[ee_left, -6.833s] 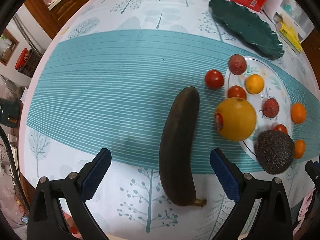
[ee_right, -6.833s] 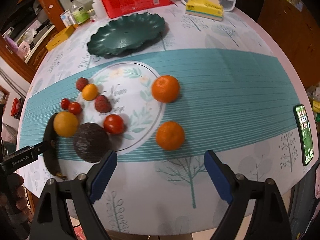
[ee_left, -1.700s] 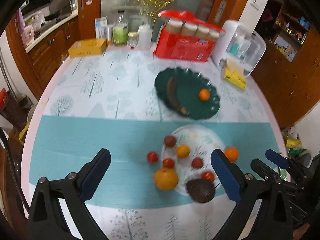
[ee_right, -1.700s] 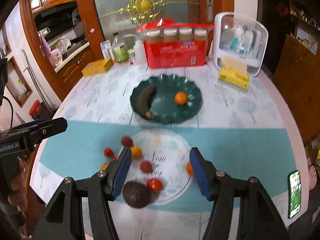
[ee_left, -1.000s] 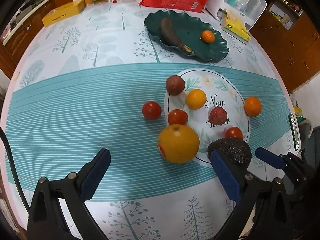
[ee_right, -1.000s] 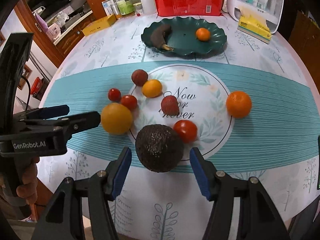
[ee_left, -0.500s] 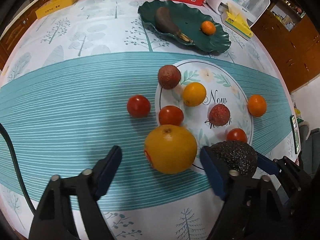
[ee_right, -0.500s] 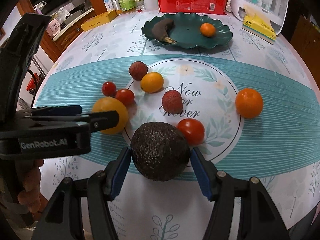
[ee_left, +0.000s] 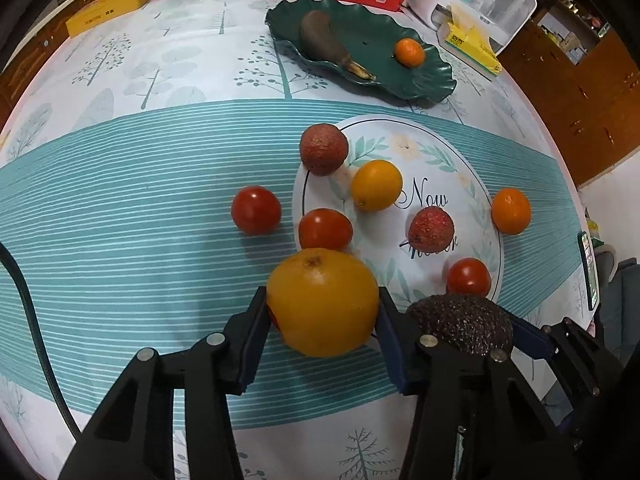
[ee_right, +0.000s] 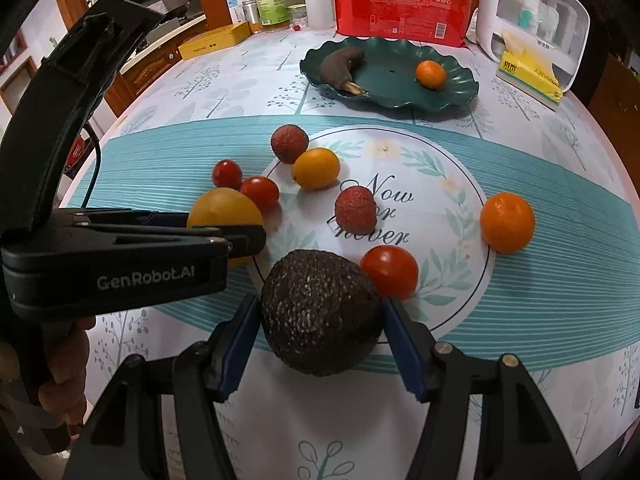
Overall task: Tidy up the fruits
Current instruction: 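Grasp the yellow grapefruit with the left tool while the right tool grasps the avocado, then carry grapefruit and avocado onto the green plate and open both tools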
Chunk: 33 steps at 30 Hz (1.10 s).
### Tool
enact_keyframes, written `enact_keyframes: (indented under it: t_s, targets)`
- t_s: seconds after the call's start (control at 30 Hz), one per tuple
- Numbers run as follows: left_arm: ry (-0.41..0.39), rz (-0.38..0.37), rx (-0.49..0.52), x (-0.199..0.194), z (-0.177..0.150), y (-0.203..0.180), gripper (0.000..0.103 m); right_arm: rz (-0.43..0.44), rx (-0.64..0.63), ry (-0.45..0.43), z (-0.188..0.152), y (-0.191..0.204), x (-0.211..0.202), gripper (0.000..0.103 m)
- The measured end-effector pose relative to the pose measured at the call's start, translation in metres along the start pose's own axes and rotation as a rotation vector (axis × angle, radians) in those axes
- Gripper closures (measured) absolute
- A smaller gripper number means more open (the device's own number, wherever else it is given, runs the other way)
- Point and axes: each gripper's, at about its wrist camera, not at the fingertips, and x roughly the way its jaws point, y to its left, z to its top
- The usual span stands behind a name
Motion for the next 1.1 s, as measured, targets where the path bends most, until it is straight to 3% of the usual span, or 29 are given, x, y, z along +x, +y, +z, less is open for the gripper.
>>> enact_keyframes:
  t_s: [0.23, 0.43, 0.73, 1.1]
  targets:
    - [-0.053, 0.014, 0.012, -0.032, -0.003, 0.003, 0.055, 0.024, 0.04, 0.005, -0.002, -0.008, -0.012, 0.041]
    - [-0.123, 0.001, 0.032, -0.081, 0.007, -0.001, 0.055, 0.03, 0.04, -0.04, 0.013, -0.009, -0.044, 0.041]
    - [-0.21, -0.012, 0.104, -0.156, 0.035, -0.014, 0.055, 0.011, 0.04, -0.148, 0.064, -0.009, -0.117, 0.041]
    - [-0.341, 0.001, 0.21, -0.238, 0.104, -0.025, 0.055, -0.024, 0.061, -0.298, 0.154, -0.029, -0.205, 0.041]
